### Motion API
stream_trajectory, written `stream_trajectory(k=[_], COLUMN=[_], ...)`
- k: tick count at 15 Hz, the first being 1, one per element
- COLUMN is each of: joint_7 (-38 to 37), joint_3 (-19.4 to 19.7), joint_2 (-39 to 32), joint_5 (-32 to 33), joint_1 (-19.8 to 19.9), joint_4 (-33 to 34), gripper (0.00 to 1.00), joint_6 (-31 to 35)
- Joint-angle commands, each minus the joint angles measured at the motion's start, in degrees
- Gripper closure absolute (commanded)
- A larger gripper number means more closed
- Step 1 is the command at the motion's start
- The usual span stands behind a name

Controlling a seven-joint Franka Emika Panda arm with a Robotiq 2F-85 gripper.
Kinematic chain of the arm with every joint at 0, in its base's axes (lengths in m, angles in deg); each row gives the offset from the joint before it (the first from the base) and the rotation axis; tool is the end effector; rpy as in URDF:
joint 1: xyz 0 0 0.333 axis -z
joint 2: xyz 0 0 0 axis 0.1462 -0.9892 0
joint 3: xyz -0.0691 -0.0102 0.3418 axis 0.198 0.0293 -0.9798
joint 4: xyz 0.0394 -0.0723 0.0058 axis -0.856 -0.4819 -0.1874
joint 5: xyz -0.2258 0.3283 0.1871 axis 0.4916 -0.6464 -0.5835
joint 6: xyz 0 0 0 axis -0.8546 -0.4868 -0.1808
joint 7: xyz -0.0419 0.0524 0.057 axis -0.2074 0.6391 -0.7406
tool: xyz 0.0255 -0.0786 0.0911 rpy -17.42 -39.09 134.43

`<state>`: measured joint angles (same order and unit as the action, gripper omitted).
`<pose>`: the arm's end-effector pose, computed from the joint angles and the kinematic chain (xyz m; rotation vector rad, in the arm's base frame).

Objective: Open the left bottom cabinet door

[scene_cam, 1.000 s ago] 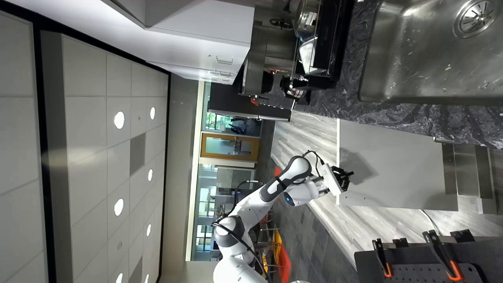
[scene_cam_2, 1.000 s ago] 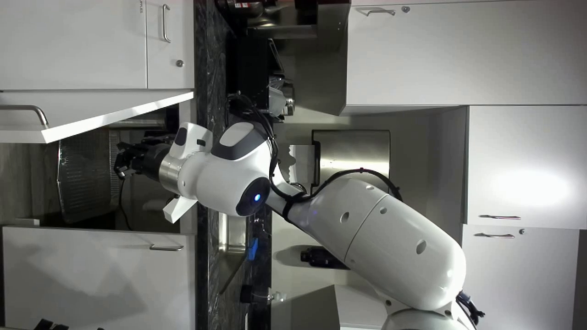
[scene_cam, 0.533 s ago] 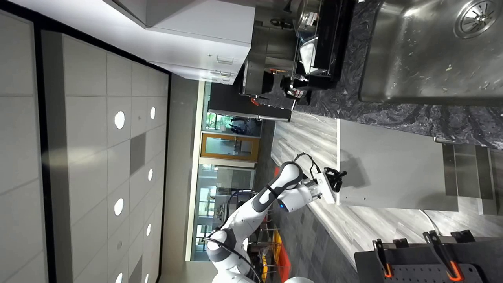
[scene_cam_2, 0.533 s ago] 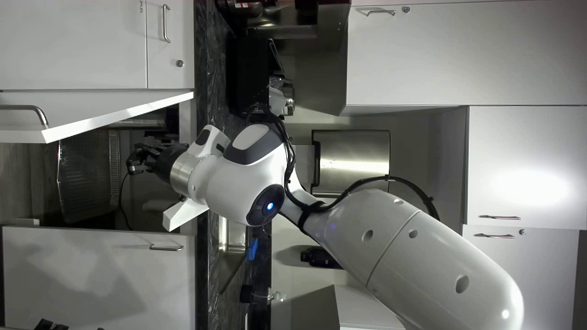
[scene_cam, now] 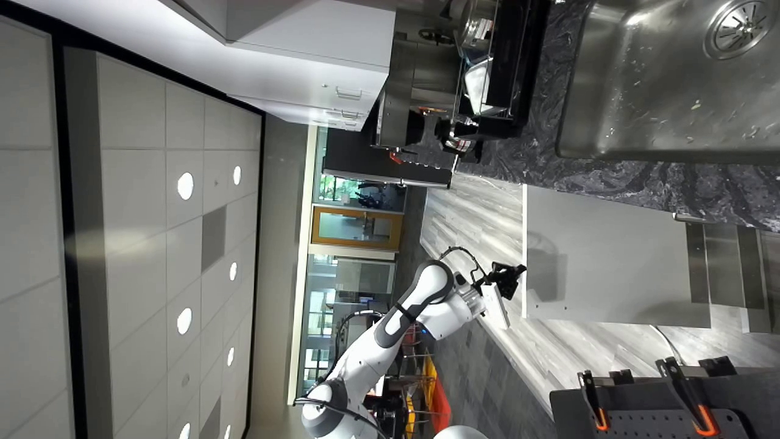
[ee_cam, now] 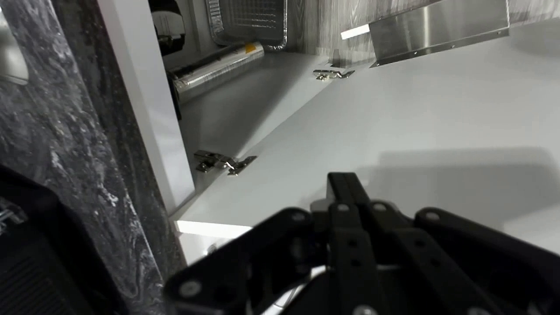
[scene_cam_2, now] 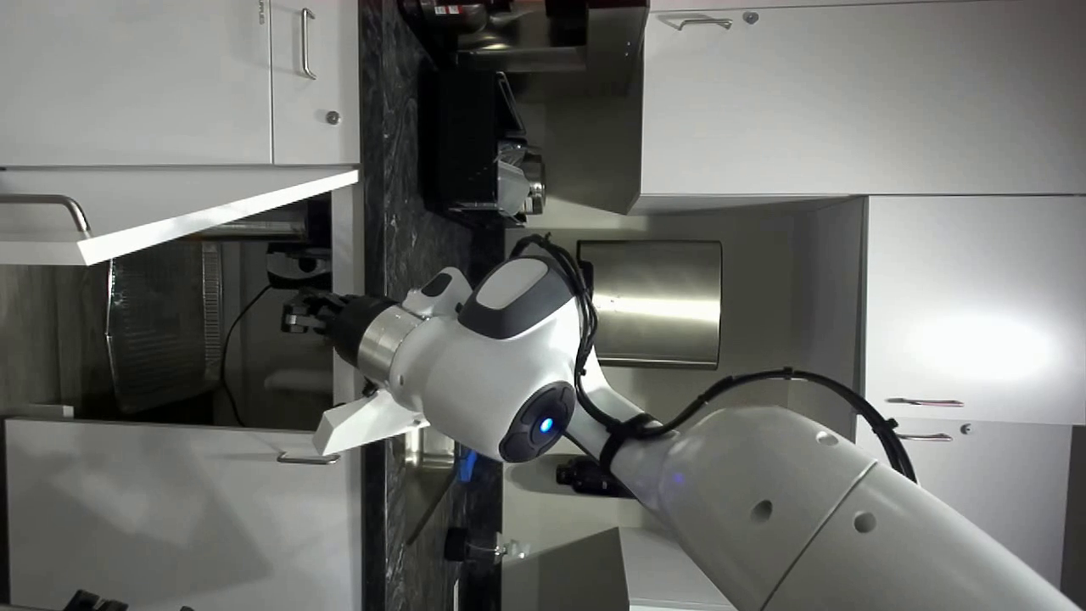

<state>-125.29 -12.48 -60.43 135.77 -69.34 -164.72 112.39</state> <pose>0.4799 0.2415 0.1320 2.4674 1.1041 0.5719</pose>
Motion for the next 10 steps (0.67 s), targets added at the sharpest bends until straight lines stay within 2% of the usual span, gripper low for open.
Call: stream_trajectory(k=[1,2,5,6,7,9,10], joint_7=[-3.42,-4.15,-5.26,-5.62,-5.6,-5.36,1.37], joint_3=[4.47,5.54,8.57,9.52,10.5,12.48,15.07], joint_2=[4.37,5.11,7.05,7.87,8.54,9.93,10.26], joint_5=[-0.36,-0.15,0.22,0.35,0.5,0.7,-5.29], joint_1=[-4.22,-5.06,-7.63,-8.51,-9.43,-11.31,-12.81], joint_4=[-5.8,-6.82,-9.56,-10.54,-11.41,-13.1,-15.24], gripper=[1.0,0.99,0.88,0.79,0.62,0.46,0.39], joint_6=[-1.95,-2.03,-2.72,-3.15,-3.48,-4.06,-4.28])
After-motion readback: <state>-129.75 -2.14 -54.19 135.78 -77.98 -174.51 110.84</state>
